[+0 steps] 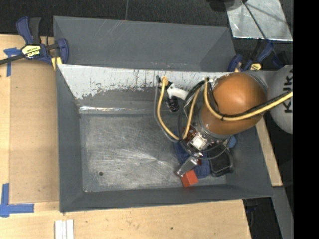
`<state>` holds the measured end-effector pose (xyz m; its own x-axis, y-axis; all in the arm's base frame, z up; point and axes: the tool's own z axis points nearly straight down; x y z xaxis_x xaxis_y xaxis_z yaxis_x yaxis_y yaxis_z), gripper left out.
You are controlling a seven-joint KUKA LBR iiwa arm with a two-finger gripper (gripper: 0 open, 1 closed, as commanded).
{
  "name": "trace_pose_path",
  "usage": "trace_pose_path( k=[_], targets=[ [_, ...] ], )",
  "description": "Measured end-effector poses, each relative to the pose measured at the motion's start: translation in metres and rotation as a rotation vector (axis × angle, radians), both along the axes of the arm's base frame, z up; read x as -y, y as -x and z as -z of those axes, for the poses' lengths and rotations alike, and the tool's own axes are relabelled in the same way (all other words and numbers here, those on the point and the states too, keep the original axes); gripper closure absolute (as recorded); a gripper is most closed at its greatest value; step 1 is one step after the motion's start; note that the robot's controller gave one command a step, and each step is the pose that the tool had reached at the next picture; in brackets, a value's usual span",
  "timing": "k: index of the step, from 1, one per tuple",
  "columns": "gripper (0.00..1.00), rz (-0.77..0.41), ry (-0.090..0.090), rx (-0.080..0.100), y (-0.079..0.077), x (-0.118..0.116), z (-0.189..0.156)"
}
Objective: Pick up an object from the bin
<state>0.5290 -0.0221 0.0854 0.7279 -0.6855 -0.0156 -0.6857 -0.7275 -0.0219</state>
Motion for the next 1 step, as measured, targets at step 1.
trace_pose_path(
  k=[1],
  targets=[
    [0.0, 0.019, 0.019, -0.022, -0.0144, -0.007, 0.0085]
  ],
)
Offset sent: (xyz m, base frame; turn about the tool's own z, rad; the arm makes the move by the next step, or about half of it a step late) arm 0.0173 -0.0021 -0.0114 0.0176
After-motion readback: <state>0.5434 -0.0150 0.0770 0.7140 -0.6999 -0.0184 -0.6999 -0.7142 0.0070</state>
